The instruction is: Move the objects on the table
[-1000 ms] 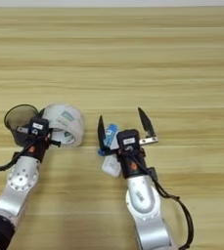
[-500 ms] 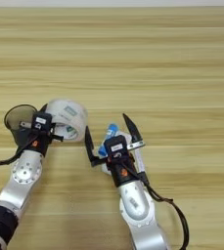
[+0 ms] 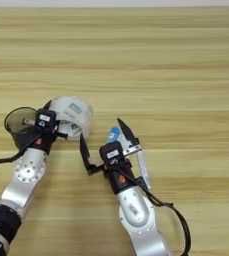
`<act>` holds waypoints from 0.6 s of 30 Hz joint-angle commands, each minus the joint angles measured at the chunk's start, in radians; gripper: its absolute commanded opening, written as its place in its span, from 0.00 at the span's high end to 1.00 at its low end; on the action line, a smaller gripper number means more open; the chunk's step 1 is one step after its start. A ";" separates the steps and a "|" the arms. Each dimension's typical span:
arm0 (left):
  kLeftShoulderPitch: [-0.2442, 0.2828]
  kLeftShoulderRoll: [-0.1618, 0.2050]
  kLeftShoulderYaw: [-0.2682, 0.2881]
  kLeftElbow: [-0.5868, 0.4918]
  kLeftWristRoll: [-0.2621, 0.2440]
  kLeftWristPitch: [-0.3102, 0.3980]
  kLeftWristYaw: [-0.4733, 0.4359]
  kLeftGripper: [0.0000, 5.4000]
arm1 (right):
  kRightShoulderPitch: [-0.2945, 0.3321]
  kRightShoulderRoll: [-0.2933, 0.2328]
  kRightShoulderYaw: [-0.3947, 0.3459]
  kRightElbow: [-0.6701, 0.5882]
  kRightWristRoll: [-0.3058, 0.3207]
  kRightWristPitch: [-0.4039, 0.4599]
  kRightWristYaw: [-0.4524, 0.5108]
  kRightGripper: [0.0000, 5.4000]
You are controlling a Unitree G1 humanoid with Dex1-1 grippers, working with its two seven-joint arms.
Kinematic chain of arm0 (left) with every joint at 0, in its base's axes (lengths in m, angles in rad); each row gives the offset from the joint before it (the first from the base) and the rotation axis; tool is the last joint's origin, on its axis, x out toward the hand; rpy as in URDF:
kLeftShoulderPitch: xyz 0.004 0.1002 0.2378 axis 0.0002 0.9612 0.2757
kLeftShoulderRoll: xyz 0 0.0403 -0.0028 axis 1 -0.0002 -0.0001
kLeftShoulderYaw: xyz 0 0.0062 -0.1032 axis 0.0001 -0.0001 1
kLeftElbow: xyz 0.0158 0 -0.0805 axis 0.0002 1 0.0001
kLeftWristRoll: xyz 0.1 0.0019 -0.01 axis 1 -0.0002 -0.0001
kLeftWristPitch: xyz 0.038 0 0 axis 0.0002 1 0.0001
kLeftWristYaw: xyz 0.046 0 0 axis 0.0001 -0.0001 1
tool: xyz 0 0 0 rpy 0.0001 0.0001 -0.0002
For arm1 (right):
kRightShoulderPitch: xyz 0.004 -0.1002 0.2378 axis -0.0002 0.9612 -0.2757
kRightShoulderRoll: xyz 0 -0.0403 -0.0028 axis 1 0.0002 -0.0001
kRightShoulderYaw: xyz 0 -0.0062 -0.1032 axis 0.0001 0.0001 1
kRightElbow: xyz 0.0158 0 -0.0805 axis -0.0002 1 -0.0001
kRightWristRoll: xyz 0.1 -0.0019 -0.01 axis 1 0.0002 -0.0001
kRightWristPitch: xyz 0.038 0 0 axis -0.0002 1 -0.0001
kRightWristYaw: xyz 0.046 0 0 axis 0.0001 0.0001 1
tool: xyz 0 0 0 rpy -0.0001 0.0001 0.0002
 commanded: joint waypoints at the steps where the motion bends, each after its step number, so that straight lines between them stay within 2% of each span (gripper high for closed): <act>1: -0.025 -0.034 -0.004 0.002 0.000 -0.001 0.010 0.82 | -0.008 -0.002 0.008 0.010 -0.006 0.019 0.008 0.00; 7: -0.015 -0.037 -0.020 -0.005 0.007 -0.002 0.005 0.82 | -0.013 -0.002 0.007 0.016 -0.006 0.018 0.004 0.00; 18: 0.057 -0.039 -0.081 -0.079 0.009 0.007 -0.015 0.82 | -0.025 0.003 0.000 0.031 -0.016 0.018 -0.010 0.00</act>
